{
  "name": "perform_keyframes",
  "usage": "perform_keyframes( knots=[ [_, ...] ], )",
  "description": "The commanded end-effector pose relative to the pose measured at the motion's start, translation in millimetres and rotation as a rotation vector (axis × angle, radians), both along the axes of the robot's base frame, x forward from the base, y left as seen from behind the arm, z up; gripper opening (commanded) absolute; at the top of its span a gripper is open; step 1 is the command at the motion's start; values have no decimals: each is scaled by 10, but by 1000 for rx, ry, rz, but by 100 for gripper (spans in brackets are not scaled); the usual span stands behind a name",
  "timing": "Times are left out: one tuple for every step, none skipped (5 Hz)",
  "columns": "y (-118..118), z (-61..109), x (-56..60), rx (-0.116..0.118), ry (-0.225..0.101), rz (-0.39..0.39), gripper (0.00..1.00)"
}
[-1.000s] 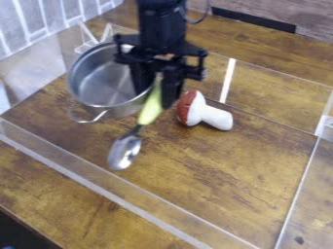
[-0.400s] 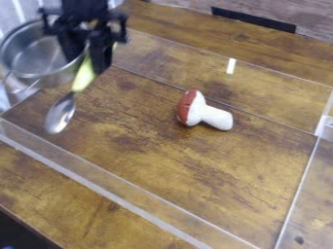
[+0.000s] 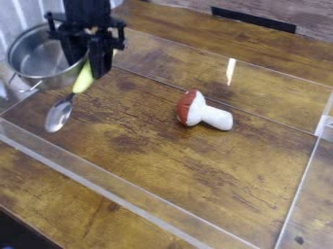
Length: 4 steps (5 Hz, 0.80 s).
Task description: Move the green spoon to the left side of the table
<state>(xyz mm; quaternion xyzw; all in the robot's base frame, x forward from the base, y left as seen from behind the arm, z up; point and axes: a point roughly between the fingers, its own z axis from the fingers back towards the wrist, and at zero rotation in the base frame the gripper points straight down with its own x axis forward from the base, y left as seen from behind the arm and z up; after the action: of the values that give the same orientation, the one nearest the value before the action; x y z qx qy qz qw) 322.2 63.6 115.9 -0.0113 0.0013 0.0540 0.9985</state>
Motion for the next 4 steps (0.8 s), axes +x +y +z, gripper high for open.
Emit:
perform_keyframes(
  knots=[
    [67,163,166,23,-66,30,0],
    [38,129,252,24,-60,49,0],
    [100,81,313,25,-53,52,0],
    [183,34,384,27,-46,55,0]
  ],
)
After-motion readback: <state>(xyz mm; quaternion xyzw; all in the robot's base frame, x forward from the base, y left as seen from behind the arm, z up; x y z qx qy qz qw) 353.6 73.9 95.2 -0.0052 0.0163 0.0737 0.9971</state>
